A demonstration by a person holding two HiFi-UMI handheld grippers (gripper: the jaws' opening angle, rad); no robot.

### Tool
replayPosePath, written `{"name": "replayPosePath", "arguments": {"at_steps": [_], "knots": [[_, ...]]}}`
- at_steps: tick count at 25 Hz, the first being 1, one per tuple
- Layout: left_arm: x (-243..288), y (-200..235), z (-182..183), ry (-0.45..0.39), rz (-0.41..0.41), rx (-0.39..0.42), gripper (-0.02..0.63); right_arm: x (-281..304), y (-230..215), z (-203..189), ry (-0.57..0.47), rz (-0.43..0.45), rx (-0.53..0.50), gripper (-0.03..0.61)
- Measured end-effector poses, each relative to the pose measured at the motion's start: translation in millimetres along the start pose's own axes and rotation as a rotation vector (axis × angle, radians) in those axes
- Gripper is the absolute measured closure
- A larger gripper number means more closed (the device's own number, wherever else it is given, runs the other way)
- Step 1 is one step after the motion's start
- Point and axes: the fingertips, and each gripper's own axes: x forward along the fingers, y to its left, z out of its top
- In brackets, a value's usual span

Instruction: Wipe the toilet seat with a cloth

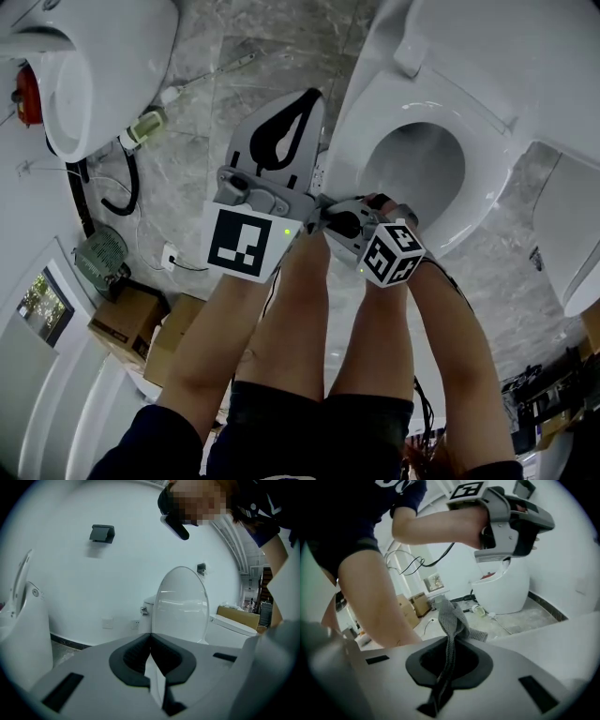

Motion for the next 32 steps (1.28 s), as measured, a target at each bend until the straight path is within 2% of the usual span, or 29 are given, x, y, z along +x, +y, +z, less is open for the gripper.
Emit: {"name": "replayPosePath", "arguments": {"at_steps": [2,3,9,11,12,14,18,20,22,24,25,27,29,32], "knots": [[-2,1,0,0.000,0.004,0.002,0.594,-6,-15,1,0.016,-0.039,-0.072,0.552],[-3,2,-1,0.000,0.005,0.005,0.594,-14,-34,3,-0.002,-0.097,-0.062,0.552],[-10,-1,-7,0.003,0.013,-0.007,0.594,-112,-187,9,-0.184,-0.634,0.182,0.552],[-12,-2,-9,0.006,0.014,-0.009,0.594,-140,-211,4,-0.204,-0.743,0.226,0.552],[-13,-2,-10,0.007,0.015,-0.009,0.594,-144,-212,3,-0.204,-0.753,0.240,0.552],[-15,0,-10,0.007,0.019,-0.009,0.594,-132,-198,0,-0.201,-0.696,0.273,0.552],[-13,2,-6,-0.006,0.027,-0.016,0.594,-72,-115,-13,-0.105,-0.412,0.241,0.552],[-10,1,-4,-0.013,0.023,-0.015,0.594,-48,-62,-25,-0.023,-0.259,0.167,0.552],[-10,-2,-4,-0.016,0.019,-0.012,0.594,-34,-13,-38,0.069,-0.123,0.039,0.552],[-10,-4,-5,-0.013,0.015,-0.009,0.594,-29,9,-46,0.118,-0.059,-0.034,0.552],[-11,-4,-5,-0.012,0.015,-0.009,0.594,-29,8,-47,0.123,-0.062,-0.041,0.552],[-13,-6,-7,-0.009,0.014,-0.011,0.594,-36,-16,-47,0.110,-0.137,-0.007,0.552],[-15,-8,-9,-0.005,0.011,-0.009,0.594,-52,-62,-49,0.089,-0.286,0.067,0.552],[-17,-11,-8,-0.010,0.010,-0.005,0.594,-94,-137,-58,0.088,-0.558,0.187,0.551]]}}
